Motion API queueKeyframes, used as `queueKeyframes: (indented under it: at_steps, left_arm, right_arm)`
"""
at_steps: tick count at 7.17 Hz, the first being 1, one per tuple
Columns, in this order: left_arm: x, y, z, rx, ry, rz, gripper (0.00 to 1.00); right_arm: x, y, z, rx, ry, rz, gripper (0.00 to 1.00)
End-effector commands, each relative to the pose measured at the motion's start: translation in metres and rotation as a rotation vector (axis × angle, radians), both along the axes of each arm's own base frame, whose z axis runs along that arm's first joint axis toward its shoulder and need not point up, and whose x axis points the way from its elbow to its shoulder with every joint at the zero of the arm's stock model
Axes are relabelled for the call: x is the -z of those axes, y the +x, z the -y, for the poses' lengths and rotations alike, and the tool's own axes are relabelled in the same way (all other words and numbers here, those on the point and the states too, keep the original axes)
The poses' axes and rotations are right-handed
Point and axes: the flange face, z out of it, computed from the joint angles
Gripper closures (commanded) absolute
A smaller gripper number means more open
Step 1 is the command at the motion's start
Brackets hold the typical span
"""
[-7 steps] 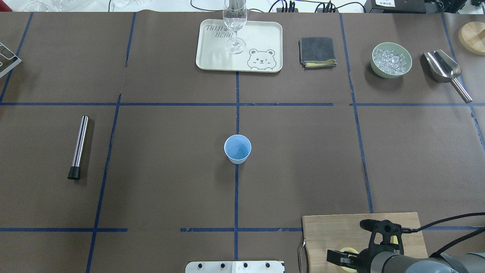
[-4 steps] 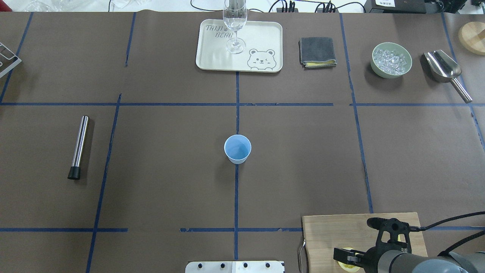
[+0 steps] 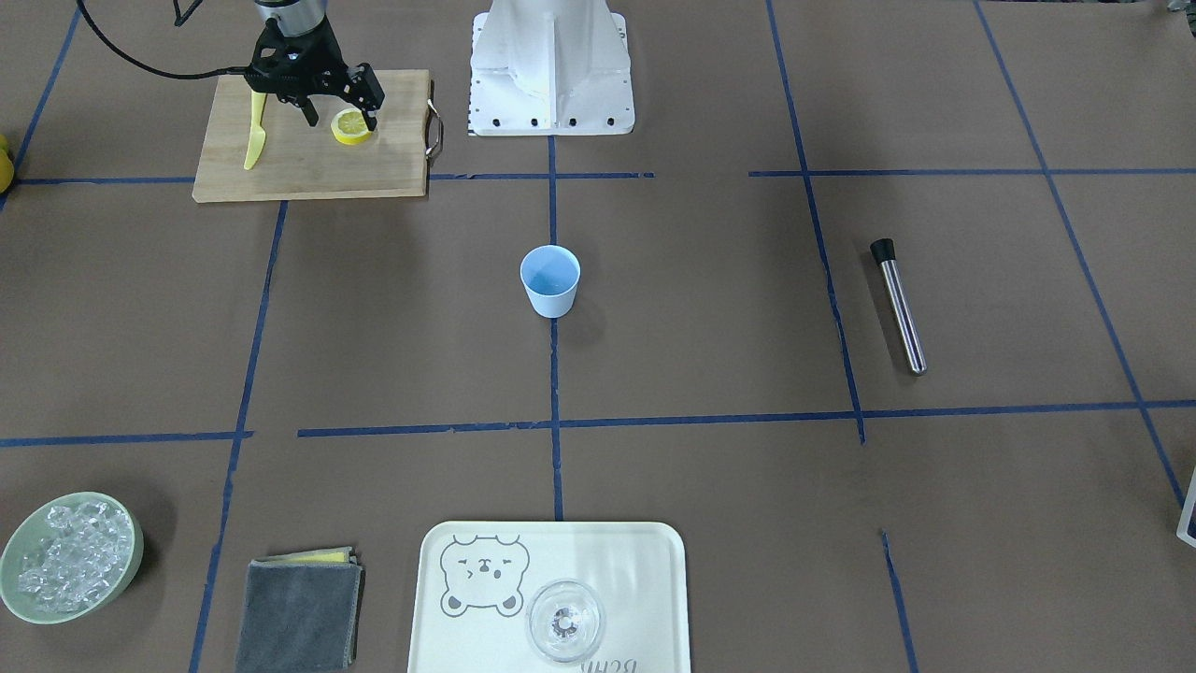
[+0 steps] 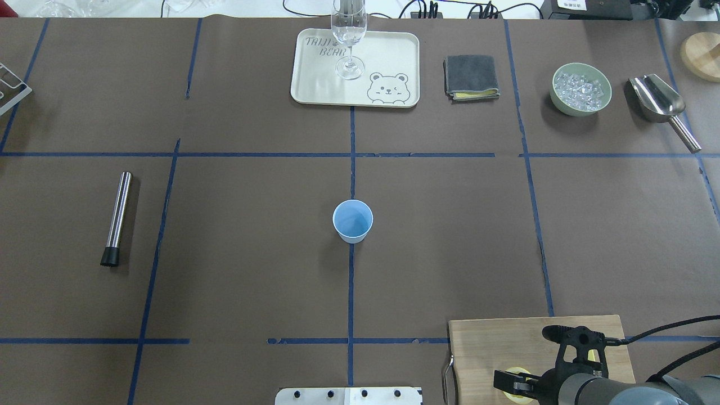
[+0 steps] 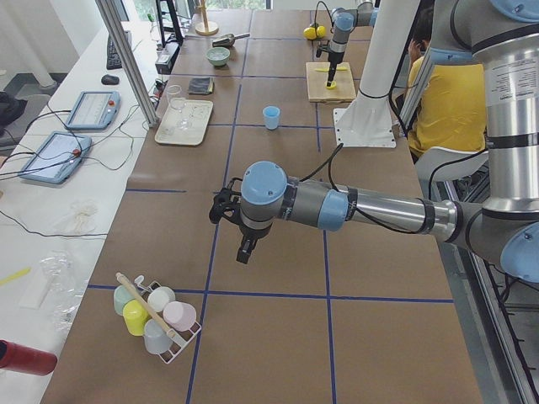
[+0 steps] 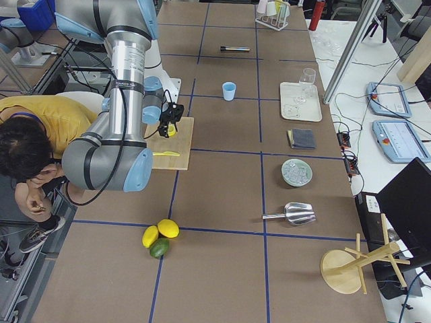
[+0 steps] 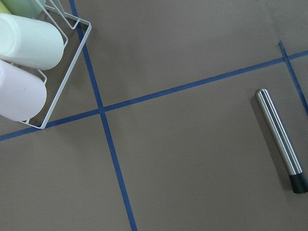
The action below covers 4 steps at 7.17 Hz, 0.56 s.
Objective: Squeeze lemon into cup
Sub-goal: 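Close the right gripper on the lemon slice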
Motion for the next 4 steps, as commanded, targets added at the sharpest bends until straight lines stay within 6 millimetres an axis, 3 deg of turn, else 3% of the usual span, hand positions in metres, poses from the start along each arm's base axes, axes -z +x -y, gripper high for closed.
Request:
queueKeyframes:
  at_steps: [1,4]
  left_arm:
    - [-0.0007,0.0000,-0.0006,0.001,-0.003,0.000,0.00]
    - [-0.0049,0.0001,-0.0055,0.000,-0.011,0.000,0.00]
  right_arm:
    - [-0.0006,-0.0014,-0.0027,0.005,-0.001,-0.001,0.01]
    - [-0.0024,-0.0036,-0.0041,0.008,-0.001,-0.004,0.01]
